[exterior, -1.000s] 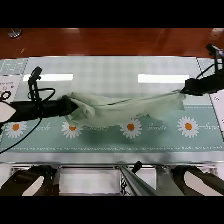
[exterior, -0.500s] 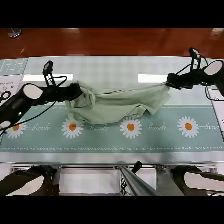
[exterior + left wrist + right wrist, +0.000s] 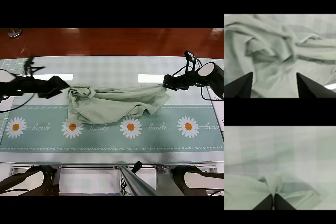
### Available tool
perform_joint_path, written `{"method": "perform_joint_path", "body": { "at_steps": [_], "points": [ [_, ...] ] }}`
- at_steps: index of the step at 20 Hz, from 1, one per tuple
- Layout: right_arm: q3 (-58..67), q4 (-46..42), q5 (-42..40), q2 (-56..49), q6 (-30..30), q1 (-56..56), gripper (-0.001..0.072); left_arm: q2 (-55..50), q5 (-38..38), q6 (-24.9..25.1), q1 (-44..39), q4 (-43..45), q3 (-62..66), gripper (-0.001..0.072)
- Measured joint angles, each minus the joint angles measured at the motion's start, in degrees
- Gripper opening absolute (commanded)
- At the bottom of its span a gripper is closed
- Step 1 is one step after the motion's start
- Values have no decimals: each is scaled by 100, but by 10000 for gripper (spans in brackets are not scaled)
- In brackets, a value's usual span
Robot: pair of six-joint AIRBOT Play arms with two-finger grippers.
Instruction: Fold the shirts.
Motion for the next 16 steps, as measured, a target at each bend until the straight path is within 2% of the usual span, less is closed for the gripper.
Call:
{"method": "perform_joint_path", "body": {
  "at_steps": [4,8,10,16],
  "points": [
    [0,-2,109,4,-17,0,30,527,-1156,-48,977,509,-267,591],
    [0,-4,177,7,-24,0,30,802,-1539,343,1115,697,-1222,591],
    [0,-4,238,7,-26,0,30,848,-1346,468,988,678,-1661,591],
    [2,-4,321,7,-33,0,30,629,35,597,133,-20,-2365,571]
  ]
}}
